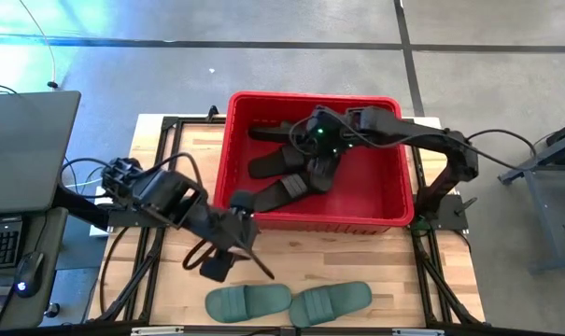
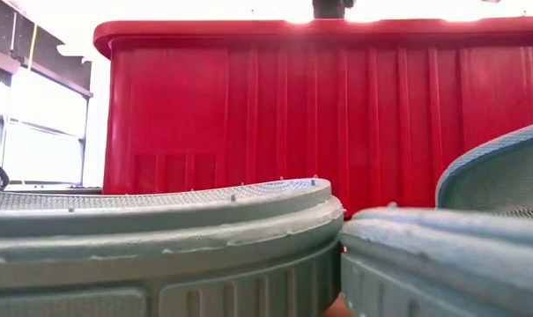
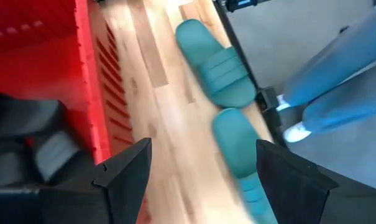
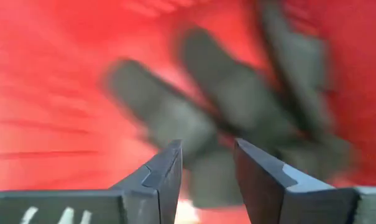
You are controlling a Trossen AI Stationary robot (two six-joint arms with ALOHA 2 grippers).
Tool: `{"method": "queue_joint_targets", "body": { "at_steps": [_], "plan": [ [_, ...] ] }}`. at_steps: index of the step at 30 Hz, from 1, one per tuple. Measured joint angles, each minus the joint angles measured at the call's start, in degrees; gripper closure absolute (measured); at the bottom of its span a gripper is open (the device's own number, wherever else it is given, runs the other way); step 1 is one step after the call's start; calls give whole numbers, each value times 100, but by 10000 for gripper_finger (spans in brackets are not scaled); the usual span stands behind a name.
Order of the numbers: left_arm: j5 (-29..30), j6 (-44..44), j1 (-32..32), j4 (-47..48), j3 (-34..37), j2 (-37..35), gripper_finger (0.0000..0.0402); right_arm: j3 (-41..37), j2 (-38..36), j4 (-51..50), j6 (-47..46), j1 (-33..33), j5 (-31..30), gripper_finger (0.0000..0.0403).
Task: Pick and place slides into bin
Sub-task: Put the green slide into the red bin
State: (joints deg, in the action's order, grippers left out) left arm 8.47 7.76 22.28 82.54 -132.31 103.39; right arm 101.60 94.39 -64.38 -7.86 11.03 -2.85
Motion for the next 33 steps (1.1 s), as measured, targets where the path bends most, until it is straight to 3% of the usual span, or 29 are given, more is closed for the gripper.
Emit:
{"method": "queue_joint_targets", "body": {
  "at_steps": [5, 14, 25, 29, 33],
  "plan": [
    [138, 322, 400, 0, 0, 0, 131, 852, -4, 313, -395, -714, 1382, 269],
    [719, 590, 658, 2, 0, 0, 131, 1178, 0, 396, -831, -2026, 1508, 269],
    [735, 685, 661, 5, 0, 0, 131, 220, 46, 690, -4257, -3523, 1110, 269],
    [761, 554, 660, 2, 0, 0, 131, -437, 44, 1271, -5671, -4141, 994, 269],
    [761, 574, 663, -2, 0, 0, 131, -1277, 42, 2511, -6862, -4776, 881, 269]
  ]
}}
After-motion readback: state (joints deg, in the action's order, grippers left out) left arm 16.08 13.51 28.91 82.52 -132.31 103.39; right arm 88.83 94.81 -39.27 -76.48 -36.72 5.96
